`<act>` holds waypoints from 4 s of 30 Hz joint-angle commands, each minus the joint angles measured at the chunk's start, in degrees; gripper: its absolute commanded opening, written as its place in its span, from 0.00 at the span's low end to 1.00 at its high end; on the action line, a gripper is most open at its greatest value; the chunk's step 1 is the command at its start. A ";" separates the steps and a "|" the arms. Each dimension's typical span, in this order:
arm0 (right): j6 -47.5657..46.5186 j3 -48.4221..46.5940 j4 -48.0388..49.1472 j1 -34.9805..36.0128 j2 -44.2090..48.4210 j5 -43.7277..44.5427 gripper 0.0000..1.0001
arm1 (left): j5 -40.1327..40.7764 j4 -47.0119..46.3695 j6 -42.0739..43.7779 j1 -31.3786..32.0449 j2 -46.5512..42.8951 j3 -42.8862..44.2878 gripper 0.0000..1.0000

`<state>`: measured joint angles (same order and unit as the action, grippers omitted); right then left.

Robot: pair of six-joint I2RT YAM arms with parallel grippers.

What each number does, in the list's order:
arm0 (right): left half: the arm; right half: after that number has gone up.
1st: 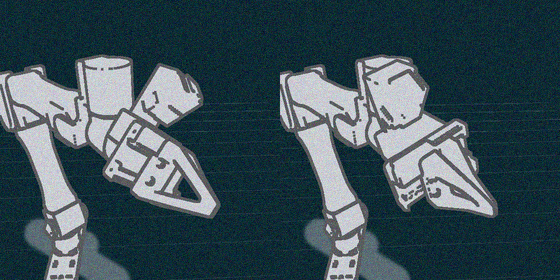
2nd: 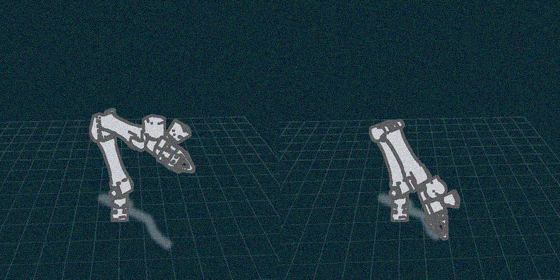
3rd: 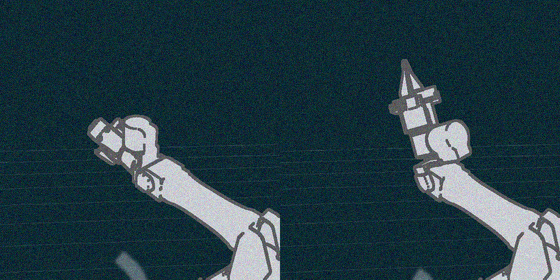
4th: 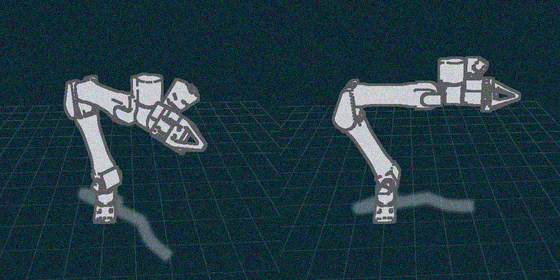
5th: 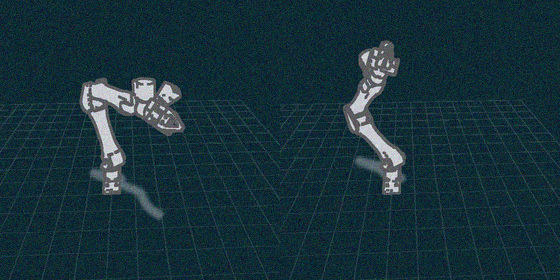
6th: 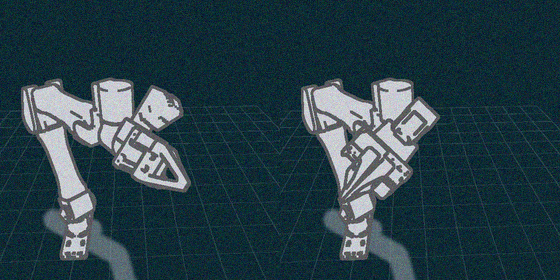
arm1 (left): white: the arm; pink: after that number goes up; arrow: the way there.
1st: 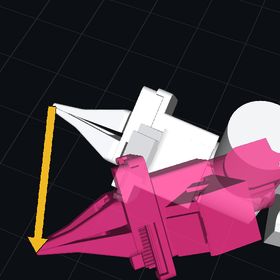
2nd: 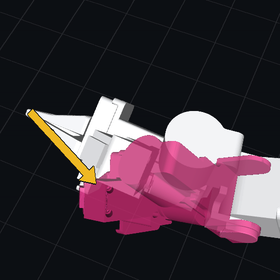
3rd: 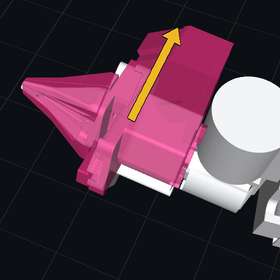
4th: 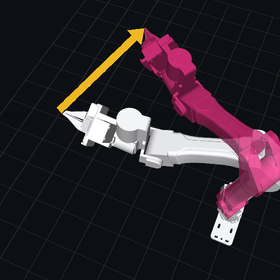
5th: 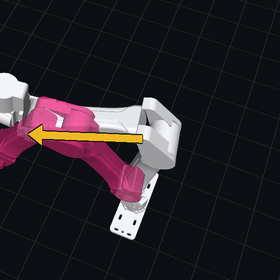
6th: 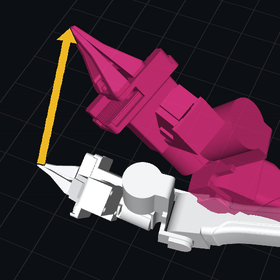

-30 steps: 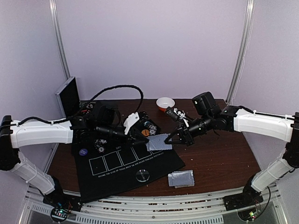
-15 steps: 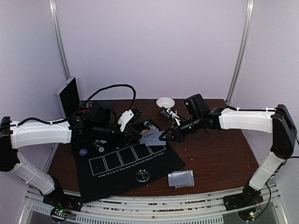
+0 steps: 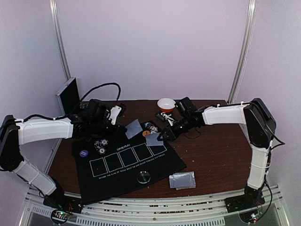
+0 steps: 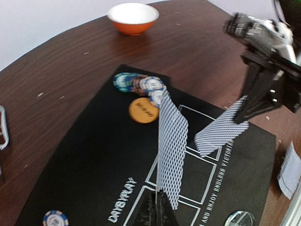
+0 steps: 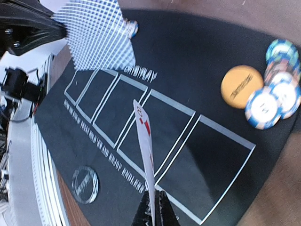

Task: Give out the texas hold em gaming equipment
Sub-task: Pick up the poker card, then distribute the poker card in the big blind area, then distribute the poker card in the small blind area.

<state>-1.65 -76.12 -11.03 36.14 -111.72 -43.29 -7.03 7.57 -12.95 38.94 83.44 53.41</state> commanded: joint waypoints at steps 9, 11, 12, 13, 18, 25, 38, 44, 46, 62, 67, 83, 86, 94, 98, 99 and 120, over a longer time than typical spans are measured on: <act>16.52 -28.71 -1.41 -1.14 -19.48 9.06 0.00 | 1.62 15.68 -15.83 -10.94 -15.31 -9.29 0.00; 19.50 -32.36 0.34 -1.13 -22.53 9.88 0.00 | 0.74 18.59 -18.06 -11.27 -18.38 -11.34 0.00; 20.89 -34.09 1.52 -1.08 -24.04 9.55 0.00 | 0.23 20.10 -19.10 -11.33 -20.07 -12.38 0.00; 22.68 -35.55 2.83 -1.05 -25.34 9.12 0.00 | -0.60 21.20 -20.19 -11.47 -21.72 -13.51 0.00; 29.52 -43.54 8.44 -0.37 -31.59 7.47 0.00 | -0.91 26.57 -22.57 -12.08 -27.42 -15.61 0.00; 34.58 -47.03 10.06 0.77 -35.14 12.93 0.00 | -0.09 28.99 -22.83 -12.59 -28.11 -15.29 0.00; 34.27 -47.57 6.03 1.22 -34.50 24.30 0.19 | 0.37 29.31 -21.50 -13.44 -27.84 -14.09 0.00; 31.58 -45.34 5.17 1.20 -30.63 30.40 0.30 | 0.74 30.05 -21.28 -14.06 -27.94 -13.59 0.00; 30.78 -43.98 5.17 1.23 -29.03 31.85 0.31 | 0.90 30.28 -21.37 -14.36 -28.21 -13.52 0.00; 19.95 -25.68 9.90 2.72 -10.28 33.81 0.43 | 0.10 34.70 -21.00 -35.65 -31.93 -12.04 0.00; 17.44 -17.90 10.89 2.71 -4.57 30.55 0.44 | 1.50 33.25 -23.49 -43.09 -31.32 -15.18 0.00; 11.17 -11.06 8.58 2.18 -1.05 27.31 0.45 | 4.36 11.36 -35.02 -47.42 -29.34 -28.46 0.00; 10.98 -10.67 8.03 2.09 -0.82 27.18 0.45 | 5.51 9.09 -35.63 -47.59 -28.06 -30.71 0.00; 10.90 -9.93 5.61 2.09 1.31 26.97 0.45 | 7.79 10.53 -36.30 -47.60 -24.91 -32.10 0.02; 10.80 -9.10 5.00 2.09 2.22 26.68 0.45 | 7.22 11.58 -37.07 -47.63 -23.76 -32.26 0.15; 10.79 -9.06 4.70 2.11 2.34 26.68 0.45 | 7.06 11.74 -37.26 -47.65 -23.71 -32.33 0.17; 9.13 -2.56 -9.46 0.24 11.49 31.78 0.51 | 7.95 9.55 -23.55 -32.69 -33.30 -14.95 0.84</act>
<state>7.22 -81.84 -14.22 38.00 -103.92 -13.80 0.34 26.00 -46.13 -5.85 49.23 30.50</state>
